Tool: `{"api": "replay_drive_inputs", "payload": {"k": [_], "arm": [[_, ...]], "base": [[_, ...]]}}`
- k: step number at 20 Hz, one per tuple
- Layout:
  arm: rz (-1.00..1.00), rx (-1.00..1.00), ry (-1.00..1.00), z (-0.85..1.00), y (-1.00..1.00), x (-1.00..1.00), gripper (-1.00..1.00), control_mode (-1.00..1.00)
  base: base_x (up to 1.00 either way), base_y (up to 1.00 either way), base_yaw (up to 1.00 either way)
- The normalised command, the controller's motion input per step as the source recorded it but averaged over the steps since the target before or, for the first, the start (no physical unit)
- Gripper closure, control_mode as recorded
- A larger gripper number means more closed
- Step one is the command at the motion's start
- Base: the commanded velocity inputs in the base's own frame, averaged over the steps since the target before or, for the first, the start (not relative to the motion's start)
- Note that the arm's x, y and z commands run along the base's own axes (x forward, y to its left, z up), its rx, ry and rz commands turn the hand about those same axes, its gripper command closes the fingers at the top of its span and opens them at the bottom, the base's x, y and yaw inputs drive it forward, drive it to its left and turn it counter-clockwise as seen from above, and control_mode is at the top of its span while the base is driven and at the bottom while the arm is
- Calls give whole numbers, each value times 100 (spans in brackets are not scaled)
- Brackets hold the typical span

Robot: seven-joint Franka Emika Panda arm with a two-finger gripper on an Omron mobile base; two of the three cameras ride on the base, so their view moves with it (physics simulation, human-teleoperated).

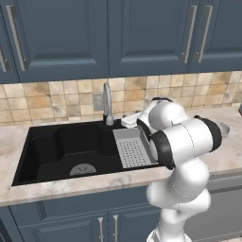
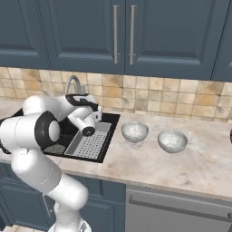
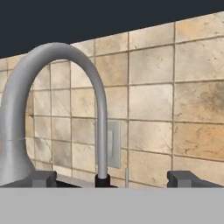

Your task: Rinse each bowl for a few seconds and place them down in the sink or on the counter.

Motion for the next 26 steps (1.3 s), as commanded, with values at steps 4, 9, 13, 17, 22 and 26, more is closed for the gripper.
{"api": "replay_drive_inputs", "payload": {"k": [4, 9, 13, 17, 22, 26], "arm": [[1, 0, -1, -16, 9, 31, -100, -100], [0, 0, 0, -16, 7, 32, -100, -100], [0, 0, 0, -11, 0, 42, -100, -100], [0, 0, 0, -12, 0, 42, -100, -100], [0, 0, 0, -12, 2, 38, -100, -100], [0, -1, 0, -16, 9, 30, -100, -100]], "base": [[0, 0, 0], [0, 0, 0], [0, 0, 0], [0, 0, 0], [0, 0, 0], [0, 0, 0]]}}
